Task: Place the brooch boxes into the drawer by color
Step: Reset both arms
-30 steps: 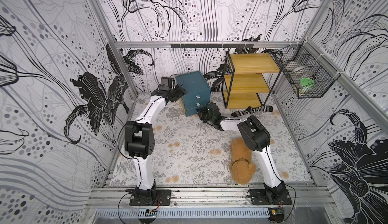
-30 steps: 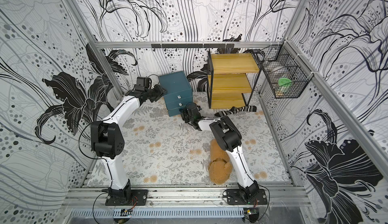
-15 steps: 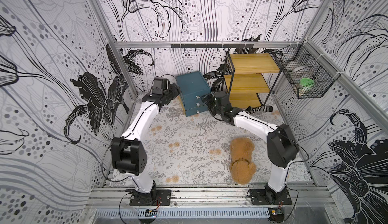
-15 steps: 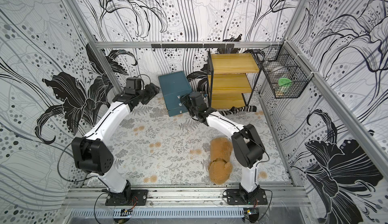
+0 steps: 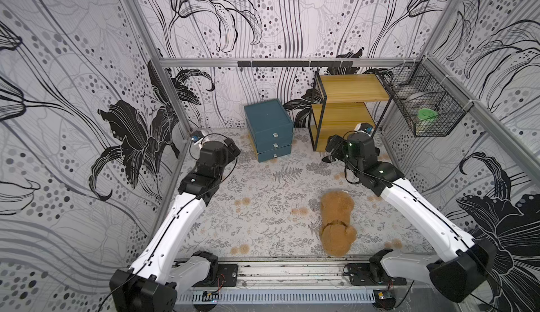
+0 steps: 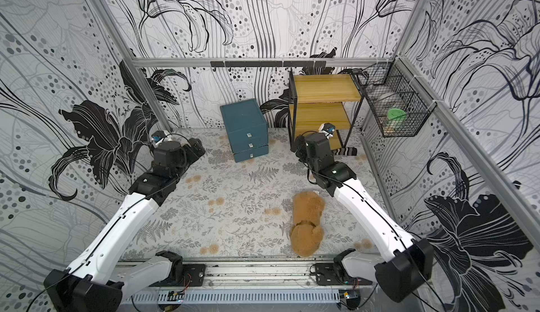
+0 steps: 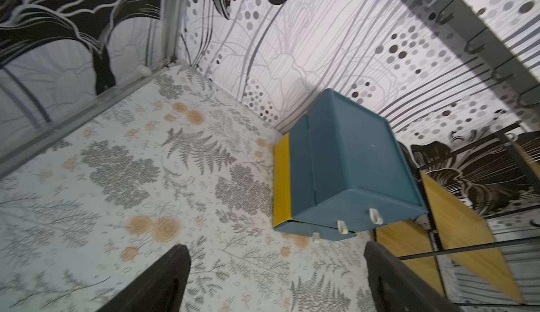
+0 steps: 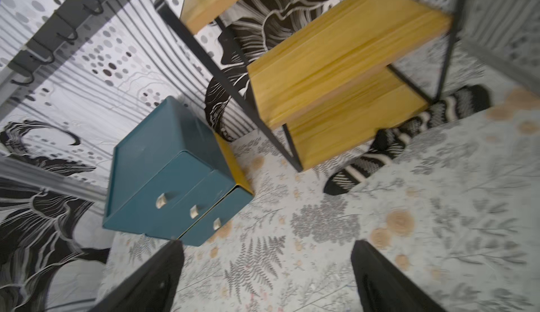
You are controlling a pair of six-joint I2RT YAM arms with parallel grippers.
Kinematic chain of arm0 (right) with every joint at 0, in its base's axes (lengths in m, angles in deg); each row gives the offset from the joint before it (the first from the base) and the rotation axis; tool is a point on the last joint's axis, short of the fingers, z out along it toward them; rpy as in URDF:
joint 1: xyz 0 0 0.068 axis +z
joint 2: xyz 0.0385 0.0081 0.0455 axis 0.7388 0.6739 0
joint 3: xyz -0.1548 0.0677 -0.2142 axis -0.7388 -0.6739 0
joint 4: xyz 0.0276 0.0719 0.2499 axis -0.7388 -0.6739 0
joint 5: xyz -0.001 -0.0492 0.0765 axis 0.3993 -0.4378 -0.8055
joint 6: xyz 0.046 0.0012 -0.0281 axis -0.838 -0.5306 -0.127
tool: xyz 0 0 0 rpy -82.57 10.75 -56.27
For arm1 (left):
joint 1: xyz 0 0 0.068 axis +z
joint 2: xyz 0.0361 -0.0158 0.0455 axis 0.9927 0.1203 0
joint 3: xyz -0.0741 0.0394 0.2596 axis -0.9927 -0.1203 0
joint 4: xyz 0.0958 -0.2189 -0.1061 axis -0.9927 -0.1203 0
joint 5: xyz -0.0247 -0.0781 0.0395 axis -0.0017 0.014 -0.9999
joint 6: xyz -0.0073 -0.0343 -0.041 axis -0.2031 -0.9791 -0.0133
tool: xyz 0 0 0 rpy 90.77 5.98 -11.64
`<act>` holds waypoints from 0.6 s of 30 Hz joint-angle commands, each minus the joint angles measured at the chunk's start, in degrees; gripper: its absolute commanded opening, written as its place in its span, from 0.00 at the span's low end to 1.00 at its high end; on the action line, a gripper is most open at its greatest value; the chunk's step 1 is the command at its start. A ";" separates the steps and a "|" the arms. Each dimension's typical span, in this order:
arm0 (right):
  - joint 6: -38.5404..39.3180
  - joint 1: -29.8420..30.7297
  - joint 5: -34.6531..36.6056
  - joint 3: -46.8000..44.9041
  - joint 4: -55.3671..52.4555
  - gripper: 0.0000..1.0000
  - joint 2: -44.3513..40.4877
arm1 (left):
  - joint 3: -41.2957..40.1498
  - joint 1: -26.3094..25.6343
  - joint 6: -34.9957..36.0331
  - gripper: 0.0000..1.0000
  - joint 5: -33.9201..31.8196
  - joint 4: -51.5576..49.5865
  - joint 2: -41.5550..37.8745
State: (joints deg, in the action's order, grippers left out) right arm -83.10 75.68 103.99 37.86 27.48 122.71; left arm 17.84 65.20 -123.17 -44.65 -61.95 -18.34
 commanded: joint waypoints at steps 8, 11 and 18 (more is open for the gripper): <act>22.85 -7.47 20.26 -30.55 14.48 0.96 -18.78 | -30.56 -2.84 32.28 0.97 -21.18 35.15 -11.65; 25.75 -10.31 20.31 -37.07 19.09 0.96 -20.39 | -41.02 -2.59 42.50 0.97 -18.98 53.17 -11.86; 35.53 -11.96 18.14 -47.60 34.95 0.96 -17.65 | -49.08 4.28 37.54 0.97 -7.82 68.75 -5.42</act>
State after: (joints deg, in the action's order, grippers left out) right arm -53.66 64.76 122.48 -7.45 51.30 104.46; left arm -30.16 68.00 -87.04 -58.09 -9.01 -25.82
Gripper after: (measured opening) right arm 0.956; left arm 0.974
